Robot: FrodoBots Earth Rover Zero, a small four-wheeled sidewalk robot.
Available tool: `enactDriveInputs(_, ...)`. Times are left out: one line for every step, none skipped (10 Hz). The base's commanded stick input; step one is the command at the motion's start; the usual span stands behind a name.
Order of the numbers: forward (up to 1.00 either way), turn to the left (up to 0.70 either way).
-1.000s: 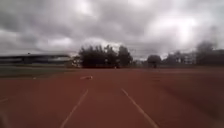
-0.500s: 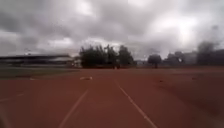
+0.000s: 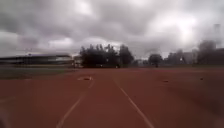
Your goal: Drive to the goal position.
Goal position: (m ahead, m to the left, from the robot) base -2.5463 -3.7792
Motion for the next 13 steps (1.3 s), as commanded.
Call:
enactDriveInputs(0.7, 0.0)
enactDriveInputs(0.7, 0.0)
enactDriveInputs(0.7, 0.0)
enactDriveInputs(0.7, 0.0)
enactDriveInputs(0.7, 0.0)
enactDriveInputs(0.7, 0.0)
enactDriveInputs(0.7, 0.0)
enactDriveInputs(0.7, 0.0)
enactDriveInputs(0.7, 0.0)
enactDriveInputs(0.7, 0.0)
enactDriveInputs(0.7, 0.0)
enactDriveInputs(0.7, 0.0)
enactDriveInputs(0.7, 0.0)
